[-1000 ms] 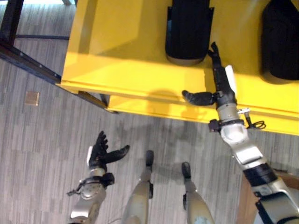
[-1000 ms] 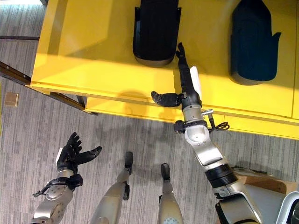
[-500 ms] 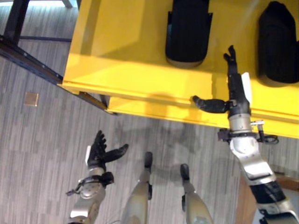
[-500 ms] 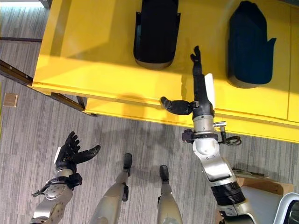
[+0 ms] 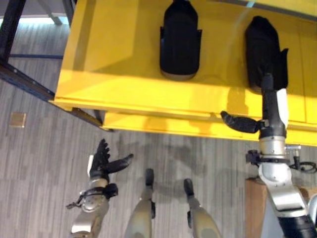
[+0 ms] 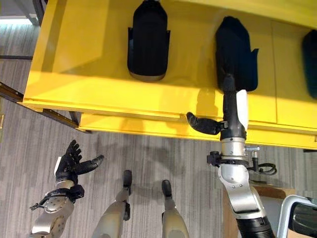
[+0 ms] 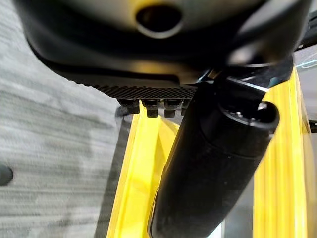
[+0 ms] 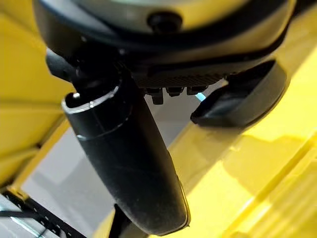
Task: Move parts from the plastic box to the shelf.
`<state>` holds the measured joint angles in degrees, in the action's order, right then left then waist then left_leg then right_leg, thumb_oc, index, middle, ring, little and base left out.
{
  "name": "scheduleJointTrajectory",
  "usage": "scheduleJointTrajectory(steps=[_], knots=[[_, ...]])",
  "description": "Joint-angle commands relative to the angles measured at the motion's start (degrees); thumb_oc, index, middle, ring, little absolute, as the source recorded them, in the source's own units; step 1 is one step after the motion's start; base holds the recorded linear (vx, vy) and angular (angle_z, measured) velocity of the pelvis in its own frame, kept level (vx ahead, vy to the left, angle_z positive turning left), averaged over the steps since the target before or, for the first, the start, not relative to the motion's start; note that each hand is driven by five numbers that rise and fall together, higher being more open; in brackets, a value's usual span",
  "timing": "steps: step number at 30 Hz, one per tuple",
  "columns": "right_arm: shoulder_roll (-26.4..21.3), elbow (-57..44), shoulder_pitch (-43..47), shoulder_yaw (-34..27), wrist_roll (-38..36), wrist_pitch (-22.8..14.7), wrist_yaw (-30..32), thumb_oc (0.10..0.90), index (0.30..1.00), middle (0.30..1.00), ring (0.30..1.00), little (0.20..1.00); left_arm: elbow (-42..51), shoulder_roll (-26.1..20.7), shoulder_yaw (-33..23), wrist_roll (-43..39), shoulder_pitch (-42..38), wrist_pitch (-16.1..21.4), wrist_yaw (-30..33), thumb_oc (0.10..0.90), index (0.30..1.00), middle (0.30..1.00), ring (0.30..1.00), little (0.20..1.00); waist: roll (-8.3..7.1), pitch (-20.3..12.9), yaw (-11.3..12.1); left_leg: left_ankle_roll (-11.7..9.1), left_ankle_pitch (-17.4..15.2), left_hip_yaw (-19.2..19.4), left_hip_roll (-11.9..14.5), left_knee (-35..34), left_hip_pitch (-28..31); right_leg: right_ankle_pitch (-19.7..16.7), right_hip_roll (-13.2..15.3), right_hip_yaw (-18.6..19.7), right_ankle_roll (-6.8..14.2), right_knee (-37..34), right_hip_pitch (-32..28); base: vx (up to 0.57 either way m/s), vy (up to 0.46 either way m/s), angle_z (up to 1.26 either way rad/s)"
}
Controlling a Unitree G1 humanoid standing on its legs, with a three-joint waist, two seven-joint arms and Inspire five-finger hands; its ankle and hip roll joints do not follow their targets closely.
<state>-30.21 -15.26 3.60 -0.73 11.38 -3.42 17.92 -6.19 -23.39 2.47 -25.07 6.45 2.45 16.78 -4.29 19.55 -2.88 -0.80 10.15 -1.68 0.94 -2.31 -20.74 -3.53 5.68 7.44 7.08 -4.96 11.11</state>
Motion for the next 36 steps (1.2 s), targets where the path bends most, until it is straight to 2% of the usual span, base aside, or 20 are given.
scheduleJointTrajectory(steps=[1,8,17,28,36], knots=[[-3.98,-2.86,0.73,-3.72,4.53,-5.15,1.07,0.9,1.0,1.0,1.0,1.0,2.22,-1.34,-2.61,3.43,2.64,3.38,-0.55,0.9,1.0,1.0,1.0,1.0,0.73,-8.95,-0.05,-1.04,-6.91,0.27,3.79,3.66,2.62,-1.21,-1.41,-0.12,-1.42,1.14,3.8,0.01,-0.003,-0.04],[-4.82,-0.77,-6.39,-6.31,6.59,-4.74,-0.17,0.9,1.0,1.0,1.0,1.0,1.76,-0.85,-3.19,4.26,4.02,3.48,-0.74,0.9,1.0,1.0,1.0,1.0,0.64,-9.57,-1.1,-1.12,-7.08,0.66,4.09,3.8,3.23,-0.63,-1.53,0.61,-1.57,1.46,3.48,0.02,0.001,-0.06],[-7.18,2.63,-11.21,-10.55,16.18,-2.73,2.6,0.9,1.0,1.0,1.0,1.0,1.36,-0.89,-3.52,4.82,5.22,3.66,-1.13,0.9,1.0,1.0,1.0,1.0,1.08,-9.84,-1.46,-1.15,-7.16,0.46,3.98,4.12,3.0,-0.26,-1.41,0.6,-1.57,1.67,3.62,0.0,-0.001,-0.01],[-8.89,6.51,-12.08,-13.95,20.6,-0.98,5.57,0.9,1.0,1.0,1.0,1.0,1.26,-1.23,-3.39,5.16,5.3,3.96,-1.82,0.9,1.0,1.0,1.0,1.0,1.69,-9.48,-1.3,-1.14,-7.22,0.05,3.67,4.77,2.4,0.11,-1.29,0.29,-1.61,2.3,3.92,0.0,0.0,0.0],[-11.0,10.05,-11.82,-13.8,22.89,0.23,5.45,0.9,1.0,1.0,1.0,1.0,0.89,-1.27,-3.27,4.94,4.88,4.21,-2.31,0.9,1.0,1.0,1.0,1.0,2.1,-8.81,-1.06,-1.17,-7.24,-0.51,3.52,5.23,1.98,0.48,-1.12,-0.13,-1.78,2.8,3.97,0.0,-0.003,0.01]])
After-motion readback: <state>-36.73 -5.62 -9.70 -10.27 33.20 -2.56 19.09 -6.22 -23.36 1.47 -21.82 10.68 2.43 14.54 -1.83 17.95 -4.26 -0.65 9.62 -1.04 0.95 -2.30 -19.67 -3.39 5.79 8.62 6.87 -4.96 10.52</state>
